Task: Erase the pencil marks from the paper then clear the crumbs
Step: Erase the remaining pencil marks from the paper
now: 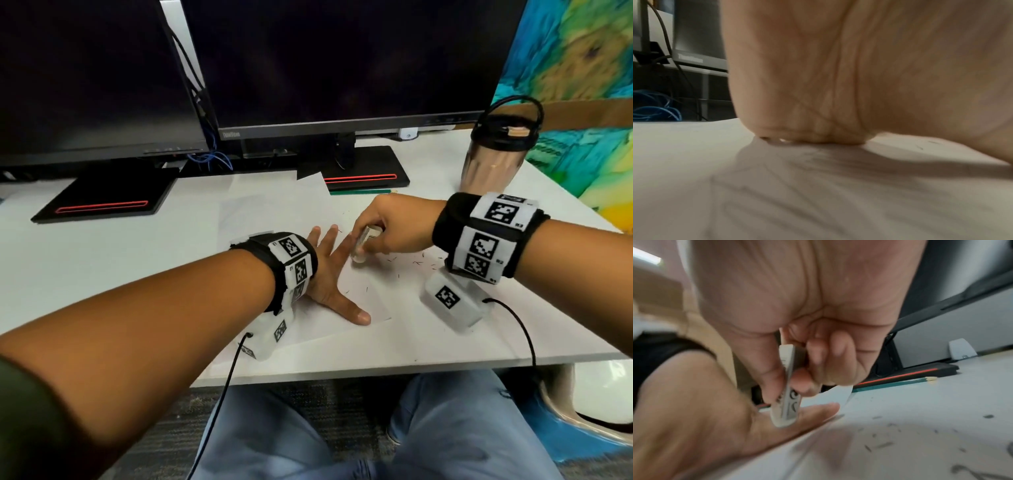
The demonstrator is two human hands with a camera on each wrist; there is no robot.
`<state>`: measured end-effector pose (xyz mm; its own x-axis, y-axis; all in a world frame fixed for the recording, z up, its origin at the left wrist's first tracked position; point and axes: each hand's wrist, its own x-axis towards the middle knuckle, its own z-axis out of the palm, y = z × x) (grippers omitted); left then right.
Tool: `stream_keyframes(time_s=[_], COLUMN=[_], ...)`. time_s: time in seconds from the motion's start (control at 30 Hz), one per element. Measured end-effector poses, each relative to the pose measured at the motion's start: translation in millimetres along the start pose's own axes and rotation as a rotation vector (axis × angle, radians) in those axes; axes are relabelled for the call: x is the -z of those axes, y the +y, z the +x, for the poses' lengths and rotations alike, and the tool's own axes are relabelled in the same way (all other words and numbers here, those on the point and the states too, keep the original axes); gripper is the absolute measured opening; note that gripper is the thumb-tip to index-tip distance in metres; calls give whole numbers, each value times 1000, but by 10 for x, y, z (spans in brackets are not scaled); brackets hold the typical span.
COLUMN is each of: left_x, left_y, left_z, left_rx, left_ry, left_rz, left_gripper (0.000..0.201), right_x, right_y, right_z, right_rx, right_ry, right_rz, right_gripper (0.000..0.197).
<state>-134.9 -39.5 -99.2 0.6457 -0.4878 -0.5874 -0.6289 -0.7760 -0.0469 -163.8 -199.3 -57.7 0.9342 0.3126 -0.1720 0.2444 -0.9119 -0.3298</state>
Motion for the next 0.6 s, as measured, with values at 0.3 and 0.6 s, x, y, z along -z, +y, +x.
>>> stream_keyframes(time_s=[0.3,0.6], left_x=[-1,-3], left_y=[-9,-13], left_z=[11,49], left_rx=[7,19], left_ry=[-1,25], left_rz=[72,100], left_gripper=[130,130], right_x=[-147,-232], right_y=[-92,-85], right_z=[121,5], right_rx=[42,39], right_ry=[-47,-91], right_rz=[-177,-34], right_gripper=[17,13])
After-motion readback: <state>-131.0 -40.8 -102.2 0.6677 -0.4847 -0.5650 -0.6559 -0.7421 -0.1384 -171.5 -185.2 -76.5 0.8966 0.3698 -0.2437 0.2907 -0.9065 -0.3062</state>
